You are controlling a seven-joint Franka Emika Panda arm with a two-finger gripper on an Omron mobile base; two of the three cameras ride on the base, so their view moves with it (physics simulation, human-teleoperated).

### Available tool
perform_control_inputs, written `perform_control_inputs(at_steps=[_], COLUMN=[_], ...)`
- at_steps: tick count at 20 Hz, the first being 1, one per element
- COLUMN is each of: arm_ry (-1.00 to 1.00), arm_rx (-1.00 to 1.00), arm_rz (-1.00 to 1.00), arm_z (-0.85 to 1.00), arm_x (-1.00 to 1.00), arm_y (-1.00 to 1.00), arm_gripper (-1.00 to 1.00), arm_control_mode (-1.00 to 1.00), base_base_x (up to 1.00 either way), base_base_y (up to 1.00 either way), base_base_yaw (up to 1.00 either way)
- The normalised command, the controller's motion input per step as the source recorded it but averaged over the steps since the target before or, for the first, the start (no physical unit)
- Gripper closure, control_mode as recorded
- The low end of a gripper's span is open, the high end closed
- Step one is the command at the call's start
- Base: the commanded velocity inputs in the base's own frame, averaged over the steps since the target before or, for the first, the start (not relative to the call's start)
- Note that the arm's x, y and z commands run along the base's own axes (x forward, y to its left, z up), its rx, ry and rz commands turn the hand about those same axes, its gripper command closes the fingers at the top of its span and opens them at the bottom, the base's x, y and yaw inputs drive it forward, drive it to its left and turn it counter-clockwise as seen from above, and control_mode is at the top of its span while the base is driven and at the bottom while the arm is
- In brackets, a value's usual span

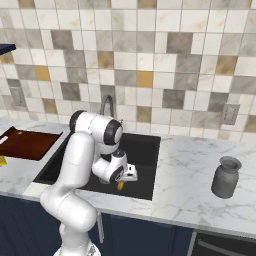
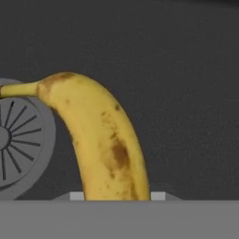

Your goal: Pick up all produce items and place them in the sink. Turn on the sink faucet to wash them. Then turn the sink off and put them in the tray.

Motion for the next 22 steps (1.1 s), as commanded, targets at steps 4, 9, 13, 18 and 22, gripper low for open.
perform_control_inputs(at_steps=[4, 9, 13, 18, 22], arm_ry=[0.0, 0.0, 0.0, 0.0, 0.0], arm_rx=[0.0, 0.0, 0.0, 0.0, 0.0], arm_rz=[0.0, -0.02, -0.01, 0.0, 0.0], arm_z=[0.27, 0.5, 0.59, 0.58, 0.58], arm_x=[-0.13, -0.1, -0.07, -0.07, -0.09], arm_y=[-0.04, -0.01, -0.06, -0.05, -0.03], arm_gripper=[1.0, 1.0, 1.0, 1.0, 1.0], arm_control_mode=[-1.0, -1.0, -1.0, -1.0, -1.0], base_base_x=[0.0, 0.0, 0.0, 0.0, 0.0], base_base_y=[0.0, 0.0, 0.0, 0.0, 0.0], base_base_yaw=[0.0, 0.0, 0.0, 0.0, 0.0])
